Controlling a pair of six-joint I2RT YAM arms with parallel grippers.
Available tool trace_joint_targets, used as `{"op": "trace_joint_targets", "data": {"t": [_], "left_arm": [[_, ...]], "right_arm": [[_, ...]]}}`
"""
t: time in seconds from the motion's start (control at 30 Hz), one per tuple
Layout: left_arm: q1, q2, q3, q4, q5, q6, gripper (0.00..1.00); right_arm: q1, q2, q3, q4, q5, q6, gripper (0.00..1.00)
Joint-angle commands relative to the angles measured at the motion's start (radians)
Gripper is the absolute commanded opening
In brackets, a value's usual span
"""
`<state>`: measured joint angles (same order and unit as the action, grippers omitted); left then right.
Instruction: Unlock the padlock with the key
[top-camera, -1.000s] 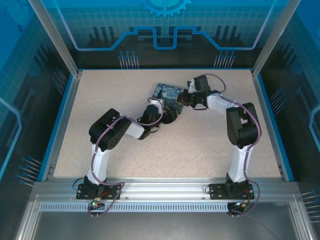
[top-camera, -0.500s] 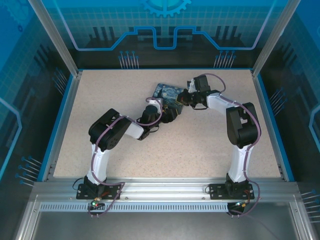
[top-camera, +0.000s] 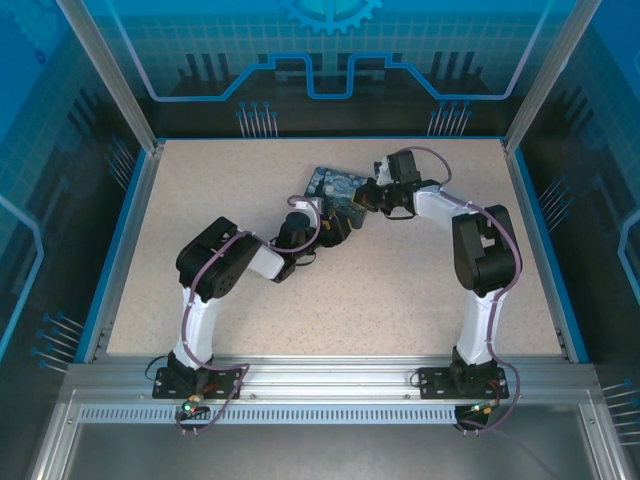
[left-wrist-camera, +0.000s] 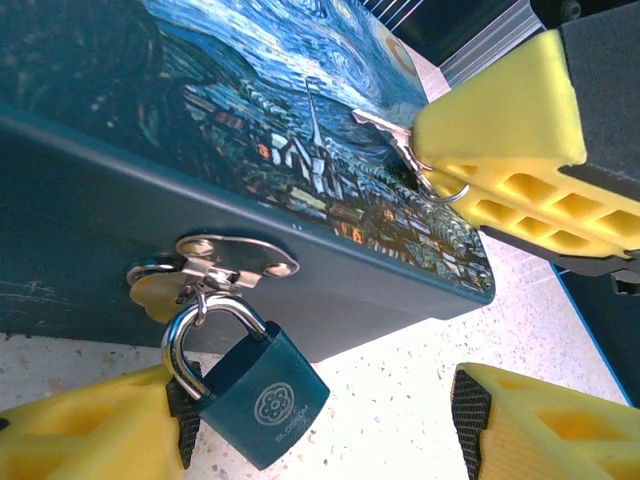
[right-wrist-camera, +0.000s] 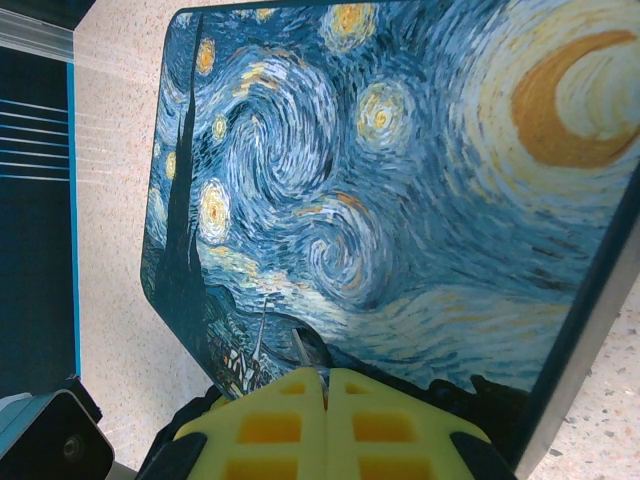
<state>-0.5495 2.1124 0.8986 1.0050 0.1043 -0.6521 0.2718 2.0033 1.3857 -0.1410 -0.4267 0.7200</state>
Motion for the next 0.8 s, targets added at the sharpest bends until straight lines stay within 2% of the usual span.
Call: {"op": "trace_joint_targets", "data": {"t": [0.0,0.23,0.43,0.77], "left_arm": [[0.007,-0.045,-0.010,0.107,0.037,-0.033,0.68],[0.008,-0.035,0.003,0.103,0.025,-0.046,0.67],[0.016,-0.018,0.006,0.109,0.009,-0.058,0.57],[0.026,-0.004,0.020,0.088,0.013,-0.060,0.57]], "right_arm": [[-0.009,0.044,0.002,-0.065,0.004,-0.020,0.00],[-0.009,0.045,0.001,-0.059,0.001,-0.017,0.00],[-0.009,0.045,-0.001,-0.058,0.000,-0.016,0.00],[-0.012,0.045,-0.003,-0.060,-0.001,-0.019,0.00]]}}
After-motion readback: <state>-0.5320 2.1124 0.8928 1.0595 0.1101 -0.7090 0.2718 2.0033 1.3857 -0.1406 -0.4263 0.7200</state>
